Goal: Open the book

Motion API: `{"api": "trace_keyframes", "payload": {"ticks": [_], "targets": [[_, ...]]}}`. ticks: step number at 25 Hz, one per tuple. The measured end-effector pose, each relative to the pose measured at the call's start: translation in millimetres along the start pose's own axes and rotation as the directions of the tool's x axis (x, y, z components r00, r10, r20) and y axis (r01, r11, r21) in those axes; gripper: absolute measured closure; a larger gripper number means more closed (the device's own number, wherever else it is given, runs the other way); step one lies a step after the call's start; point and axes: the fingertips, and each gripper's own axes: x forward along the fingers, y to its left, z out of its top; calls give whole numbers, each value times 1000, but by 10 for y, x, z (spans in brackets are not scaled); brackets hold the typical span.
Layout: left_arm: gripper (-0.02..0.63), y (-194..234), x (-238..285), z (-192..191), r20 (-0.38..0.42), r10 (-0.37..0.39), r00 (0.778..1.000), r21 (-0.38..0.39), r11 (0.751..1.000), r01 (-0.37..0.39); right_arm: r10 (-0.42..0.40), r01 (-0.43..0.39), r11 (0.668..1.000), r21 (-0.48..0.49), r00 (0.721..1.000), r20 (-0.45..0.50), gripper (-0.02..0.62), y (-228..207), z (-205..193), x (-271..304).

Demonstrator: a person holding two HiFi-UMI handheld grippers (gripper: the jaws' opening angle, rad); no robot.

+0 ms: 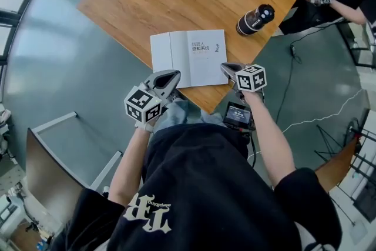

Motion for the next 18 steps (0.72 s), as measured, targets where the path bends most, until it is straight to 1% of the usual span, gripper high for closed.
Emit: {"api": "trace_keyframes", "payload": {"ticks": [5,9,12,15,18], "targets": [[600,-239,423,-117,-59,-23,998,14,1000,24,-14,14,999,34,1000,16,606,-309,-196,-309],[600,-415,639,-228,-96,-35,995,25,999,38,-18,18,1000,-8,1000,-13,606,-416,-326,-388],[600,-450,810,-427,-139,-37,990,12,999,39,-8,7,999,-37,999,-37,606,-442,-391,-395],[600,-392,1065,-755,-227,-29,973,0,1000,30,8,-10,999,-44,999,-40,606,-439,-418,-400],[600,-326,1390,-1033,-329,-17,944,29,999,28,15,-17,999,-48,999,-41,606,-445,-433,-428]]}}
